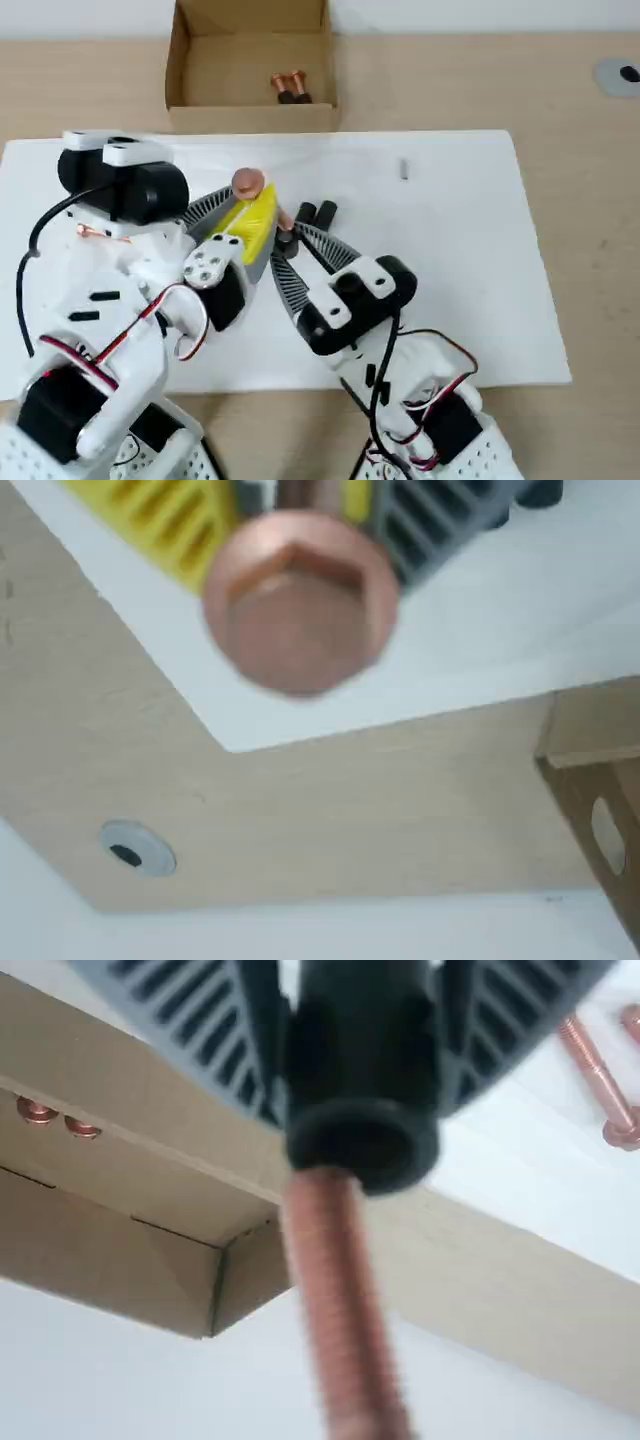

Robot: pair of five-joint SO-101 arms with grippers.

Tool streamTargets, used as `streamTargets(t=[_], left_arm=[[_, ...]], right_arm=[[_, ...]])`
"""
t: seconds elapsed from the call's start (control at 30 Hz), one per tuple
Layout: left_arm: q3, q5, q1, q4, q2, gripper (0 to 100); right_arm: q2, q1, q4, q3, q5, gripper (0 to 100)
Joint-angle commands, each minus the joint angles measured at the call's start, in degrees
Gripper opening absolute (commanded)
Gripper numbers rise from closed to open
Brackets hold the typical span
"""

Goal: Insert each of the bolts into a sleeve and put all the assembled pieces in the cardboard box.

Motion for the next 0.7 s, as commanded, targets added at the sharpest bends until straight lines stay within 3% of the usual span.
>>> streamTargets(t=[0.0, 0.47, 0.67], left_arm=[[-3.1, 0.0, 0.1, 1.4, -0.1, 0], [-3.2, -0.3, 0.1, 2.0, -0.2, 0], [-3.2, -4.0, 0.1, 2.1, -0.2, 0]], right_arm=[[-8.3, 0.7, -1.6, -0.7, 0.4, 0.9], [-8.4, 0.7, -1.6, -0.8, 0.5, 0.9], [-8.4, 0.7, -1.6, -0.8, 0.5, 0.9]])
